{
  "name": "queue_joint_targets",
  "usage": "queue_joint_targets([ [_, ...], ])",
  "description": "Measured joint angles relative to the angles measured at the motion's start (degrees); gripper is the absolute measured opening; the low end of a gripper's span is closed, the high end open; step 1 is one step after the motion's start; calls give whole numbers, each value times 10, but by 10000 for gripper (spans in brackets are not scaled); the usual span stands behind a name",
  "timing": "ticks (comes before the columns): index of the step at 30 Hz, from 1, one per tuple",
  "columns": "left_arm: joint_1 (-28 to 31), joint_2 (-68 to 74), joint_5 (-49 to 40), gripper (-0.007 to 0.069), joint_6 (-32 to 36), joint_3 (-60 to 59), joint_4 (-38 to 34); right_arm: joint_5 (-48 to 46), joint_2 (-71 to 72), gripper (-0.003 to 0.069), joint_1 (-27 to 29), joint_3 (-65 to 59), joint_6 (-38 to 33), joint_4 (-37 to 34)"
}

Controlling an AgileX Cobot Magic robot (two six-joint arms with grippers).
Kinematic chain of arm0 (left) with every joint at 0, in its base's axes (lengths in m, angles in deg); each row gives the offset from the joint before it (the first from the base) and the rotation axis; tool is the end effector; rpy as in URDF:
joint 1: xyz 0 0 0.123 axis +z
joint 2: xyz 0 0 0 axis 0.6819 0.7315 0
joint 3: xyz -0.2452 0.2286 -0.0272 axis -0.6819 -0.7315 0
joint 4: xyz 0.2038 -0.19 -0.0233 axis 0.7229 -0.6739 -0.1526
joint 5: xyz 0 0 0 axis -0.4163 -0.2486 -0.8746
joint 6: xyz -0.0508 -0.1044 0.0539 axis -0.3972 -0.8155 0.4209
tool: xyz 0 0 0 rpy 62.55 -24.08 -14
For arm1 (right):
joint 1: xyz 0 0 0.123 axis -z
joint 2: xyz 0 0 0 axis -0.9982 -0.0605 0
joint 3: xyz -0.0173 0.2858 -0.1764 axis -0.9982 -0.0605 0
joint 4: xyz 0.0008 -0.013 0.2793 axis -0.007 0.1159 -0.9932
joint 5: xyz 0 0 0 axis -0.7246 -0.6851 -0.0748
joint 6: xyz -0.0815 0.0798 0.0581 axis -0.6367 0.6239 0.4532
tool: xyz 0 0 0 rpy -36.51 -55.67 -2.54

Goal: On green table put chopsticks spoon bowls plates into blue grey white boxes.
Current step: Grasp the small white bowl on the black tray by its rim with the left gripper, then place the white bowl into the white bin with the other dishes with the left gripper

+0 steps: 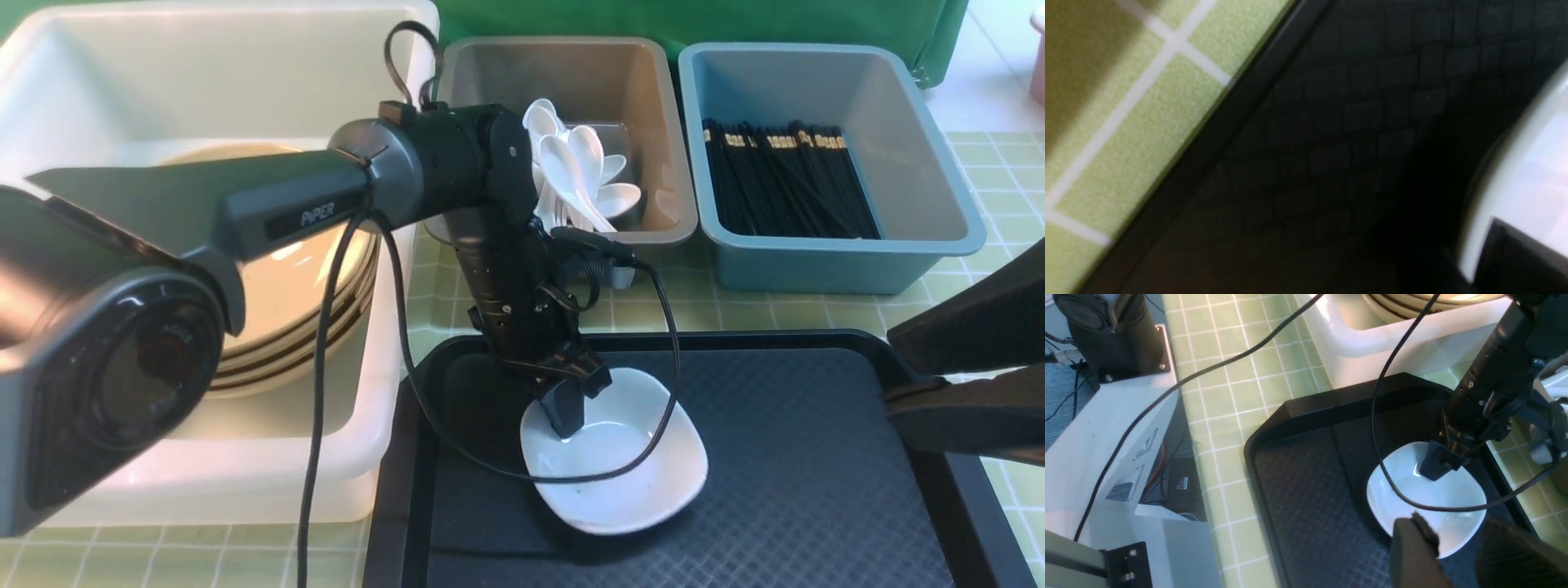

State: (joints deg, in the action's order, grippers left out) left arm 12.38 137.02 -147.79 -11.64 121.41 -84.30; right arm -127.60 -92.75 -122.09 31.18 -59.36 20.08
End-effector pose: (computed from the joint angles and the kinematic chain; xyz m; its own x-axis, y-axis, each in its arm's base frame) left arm 0.3940 -0.2853 0.1542 -0.6191 0.7791 -0.0988 0.7571 0.5586 -0.3387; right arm 0.1310 0.1401 0.4667 -0.1652 -0.5571 -0.8138 -0.8746 0.4641 -0.1402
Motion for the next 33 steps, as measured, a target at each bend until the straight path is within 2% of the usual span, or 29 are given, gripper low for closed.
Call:
queue_joint_targets([
  [7,36,-23,-3,14,6,-8,-89,-5,0,236,0,0,0,0],
  [17,66,-139,-5,15,5,-8,-93,7,0,236,0,0,-5,-3],
  [23,127,-228,-7,15,-10,-13,-92,41,-24,236,0,0,-62,-68],
  [27,202,-290,-9,15,-14,-37,-93,74,-58,236,0,0,-89,-119],
  [28,249,-328,-10,15,-14,-65,-92,92,-74,233,0,0,-108,-141],
  [31,340,-384,-11,15,-11,-120,-86,98,-105,198,0,9,-139,-167],
  [33,436,-425,-12,15,-1,-169,-81,88,-137,122,0,38,-148,-178],
])
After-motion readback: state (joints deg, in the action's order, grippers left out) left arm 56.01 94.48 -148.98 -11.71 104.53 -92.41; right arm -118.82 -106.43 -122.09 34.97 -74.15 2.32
